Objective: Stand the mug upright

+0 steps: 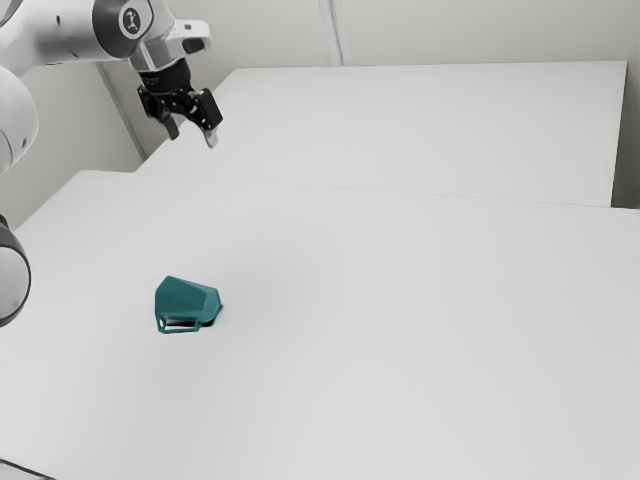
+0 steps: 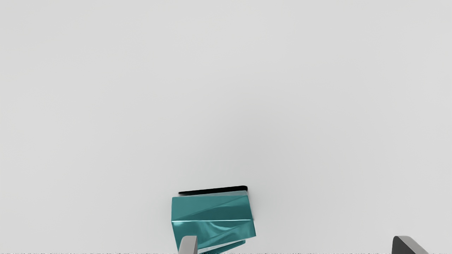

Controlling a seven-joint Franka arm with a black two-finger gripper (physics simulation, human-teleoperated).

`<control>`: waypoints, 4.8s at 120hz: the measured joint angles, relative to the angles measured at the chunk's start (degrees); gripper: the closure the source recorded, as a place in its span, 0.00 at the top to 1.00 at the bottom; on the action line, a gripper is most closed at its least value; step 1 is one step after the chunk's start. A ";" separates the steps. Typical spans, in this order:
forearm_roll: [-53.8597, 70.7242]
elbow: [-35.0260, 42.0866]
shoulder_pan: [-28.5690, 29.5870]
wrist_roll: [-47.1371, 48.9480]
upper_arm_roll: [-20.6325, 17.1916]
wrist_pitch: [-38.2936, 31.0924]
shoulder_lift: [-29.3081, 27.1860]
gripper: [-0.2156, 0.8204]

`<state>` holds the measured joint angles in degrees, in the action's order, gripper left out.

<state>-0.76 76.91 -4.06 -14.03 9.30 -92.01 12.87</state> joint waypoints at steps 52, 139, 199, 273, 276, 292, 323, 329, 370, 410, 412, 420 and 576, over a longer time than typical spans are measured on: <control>-1.07 0.58 0.29 -0.26 0.50 0.93 -0.35 0.79; -38.33 19.85 14.71 -27.23 17.76 6.23 3.87 0.79; -46.49 29.28 17.29 -42.48 17.68 4.98 9.53 0.79; -55.14 36.46 15.76 -49.95 16.63 -0.39 9.85 0.76; -55.29 36.59 15.74 -50.09 16.63 -0.44 9.84 0.71; -55.67 36.60 15.69 -50.84 16.62 -0.59 9.76 0.38; -55.77 36.42 14.96 -51.99 16.62 -0.53 8.96 0.12; -55.73 36.46 14.85 -52.16 16.62 -0.47 8.49 0.10; -53.14 36.25 11.39 -52.24 16.72 -0.40 0.79 0.05; -25.18 32.65 4.24 -42.05 6.74 -13.64 -7.13 0.04; -23.57 32.32 4.21 -41.21 5.92 -14.28 -7.25 0.04; -16.71 30.78 4.31 -37.47 2.32 -16.39 -7.45 0.04; -1.49 37.45 3.00 0.10 -7.82 -34.10 -0.59 0.09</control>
<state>-2.25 114.37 -1.06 -13.93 1.48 -126.10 12.28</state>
